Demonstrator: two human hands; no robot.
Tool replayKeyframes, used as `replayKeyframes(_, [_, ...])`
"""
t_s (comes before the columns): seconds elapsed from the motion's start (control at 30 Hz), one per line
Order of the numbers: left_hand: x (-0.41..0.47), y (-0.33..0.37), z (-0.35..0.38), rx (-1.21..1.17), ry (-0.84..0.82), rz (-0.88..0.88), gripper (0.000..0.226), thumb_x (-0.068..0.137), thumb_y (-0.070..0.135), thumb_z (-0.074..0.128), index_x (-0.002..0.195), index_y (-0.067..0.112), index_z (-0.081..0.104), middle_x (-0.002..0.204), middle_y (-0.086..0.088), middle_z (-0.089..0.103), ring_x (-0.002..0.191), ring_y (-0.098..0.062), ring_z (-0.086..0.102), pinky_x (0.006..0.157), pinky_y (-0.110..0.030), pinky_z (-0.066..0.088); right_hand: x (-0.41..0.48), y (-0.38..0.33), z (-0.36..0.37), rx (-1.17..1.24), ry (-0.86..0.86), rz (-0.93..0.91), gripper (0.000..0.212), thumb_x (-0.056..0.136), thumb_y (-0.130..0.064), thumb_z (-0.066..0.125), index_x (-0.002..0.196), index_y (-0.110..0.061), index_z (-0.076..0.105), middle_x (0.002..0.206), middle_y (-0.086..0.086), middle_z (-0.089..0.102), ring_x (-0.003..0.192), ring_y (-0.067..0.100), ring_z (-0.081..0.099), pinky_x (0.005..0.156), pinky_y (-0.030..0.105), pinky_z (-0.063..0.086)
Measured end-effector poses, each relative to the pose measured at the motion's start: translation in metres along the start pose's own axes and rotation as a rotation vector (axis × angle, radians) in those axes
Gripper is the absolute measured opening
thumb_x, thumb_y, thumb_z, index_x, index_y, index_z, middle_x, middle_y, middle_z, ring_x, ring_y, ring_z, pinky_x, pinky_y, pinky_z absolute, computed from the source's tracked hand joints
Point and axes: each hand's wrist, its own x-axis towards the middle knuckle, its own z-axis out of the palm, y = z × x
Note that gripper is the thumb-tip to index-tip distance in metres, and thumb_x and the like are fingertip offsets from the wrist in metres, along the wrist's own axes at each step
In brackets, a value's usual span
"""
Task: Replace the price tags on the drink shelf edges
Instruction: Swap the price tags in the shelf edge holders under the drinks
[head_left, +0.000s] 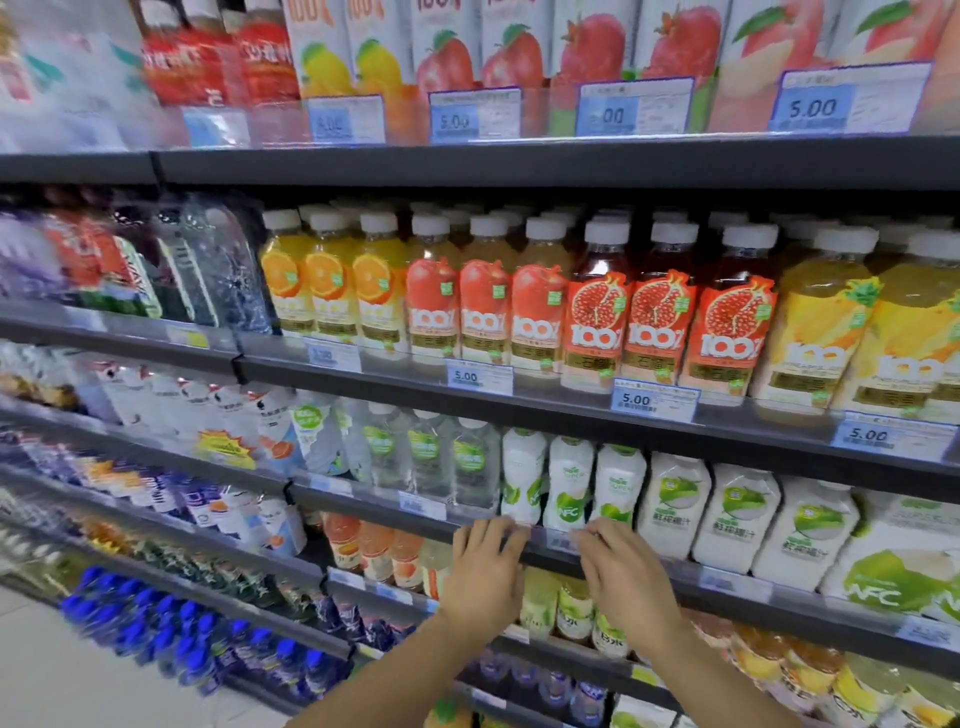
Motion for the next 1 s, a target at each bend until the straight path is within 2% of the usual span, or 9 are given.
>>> replayKeyframes(0.13, [-0.017, -0.083, -0.02, 0.034, 0.017, -0.064, 0.047, 0.085, 0.023, 0.048, 0.132, 0.021, 0.053, 0.129, -0.002, 0.052, 0.118, -0.027, 0.05, 0.1, -0.045, 0.043, 0.04, -0.063, 0.034, 0.061, -0.002, 0.016, 0.011, 0.085, -0.007, 0.069, 0.095, -0.009, 0.072, 0.094, 0.002, 0.066, 0.085, 0.02, 0.061, 0.07, 0.033, 0.053])
replayKeyframes(0.27, [-0.025, -0.159, -0.03, 0.061, -0.026, -0.15, 0.055, 0.086, 0.025, 0.051, 0.141, 0.02, 0.048, 0.14, -0.004, 0.049, 0.129, -0.029, 0.047, 0.106, -0.046, 0.042, 0.074, -0.115, 0.066, 0.085, -0.045, 0.06, 0.009, 0.086, -0.003, 0.067, 0.081, -0.01, 0.068, 0.088, 0.0, 0.062, 0.083, 0.017, 0.059, 0.07, 0.031, 0.052])
replayKeyframes(0.37, [-0.025, -0.192, -0.034, 0.058, -0.069, -0.131, 0.059, 0.085, 0.026, 0.056, 0.142, 0.021, 0.047, 0.141, -0.005, 0.049, 0.13, -0.03, 0.047, 0.109, -0.048, 0.039, 0.094, -0.14, 0.086, 0.068, -0.051, 0.156, 0.008, 0.08, -0.004, 0.074, 0.081, -0.011, 0.071, 0.086, -0.001, 0.062, 0.081, 0.015, 0.059, 0.07, 0.028, 0.053])
replayKeyframes(0.47, [-0.024, -0.206, -0.035, 0.061, -0.088, -0.053, 0.062, 0.081, 0.024, 0.063, 0.142, 0.022, 0.048, 0.139, -0.004, 0.051, 0.129, -0.031, 0.048, 0.108, -0.05, 0.04, 0.102, -0.152, 0.101, 0.029, -0.146, 0.285, 0.024, 0.067, -0.001, 0.082, 0.084, -0.016, 0.073, 0.086, -0.003, 0.061, 0.075, 0.014, 0.059, 0.063, 0.028, 0.054])
replayKeyframes(0.6, [-0.021, -0.214, -0.031, 0.031, -0.06, -0.003, 0.067, 0.08, 0.023, 0.066, 0.143, 0.021, 0.046, 0.134, -0.004, 0.051, 0.128, -0.03, 0.045, 0.109, -0.051, 0.04, 0.107, -0.163, 0.1, -0.025, -0.216, 0.358, 0.037, 0.074, -0.003, 0.079, 0.106, -0.019, 0.072, 0.099, -0.006, 0.062, 0.083, 0.01, 0.059, 0.069, 0.022, 0.053])
replayKeyframes(0.73, [-0.018, -0.217, -0.032, 0.037, -0.043, 0.028, 0.066, 0.076, 0.023, 0.07, 0.139, 0.021, 0.051, 0.128, -0.005, 0.054, 0.122, -0.03, 0.048, 0.105, -0.051, 0.044, 0.115, -0.17, 0.095, -0.097, -0.241, 0.408, 0.029, 0.072, -0.003, 0.08, 0.094, -0.022, 0.073, 0.092, -0.009, 0.059, 0.078, 0.008, 0.056, 0.065, 0.019, 0.049])
replayKeyframes(1.0, [-0.018, -0.22, -0.034, 0.058, -0.081, 0.069, 0.066, 0.08, 0.025, 0.067, 0.143, 0.02, 0.048, 0.134, -0.007, 0.05, 0.126, -0.033, 0.044, 0.107, -0.055, 0.04, 0.117, -0.174, 0.096, -0.19, -0.277, 0.339, 0.043, 0.056, 0.0, 0.087, 0.091, -0.02, 0.073, 0.087, -0.007, 0.063, 0.076, 0.012, 0.06, 0.064, 0.023, 0.051])
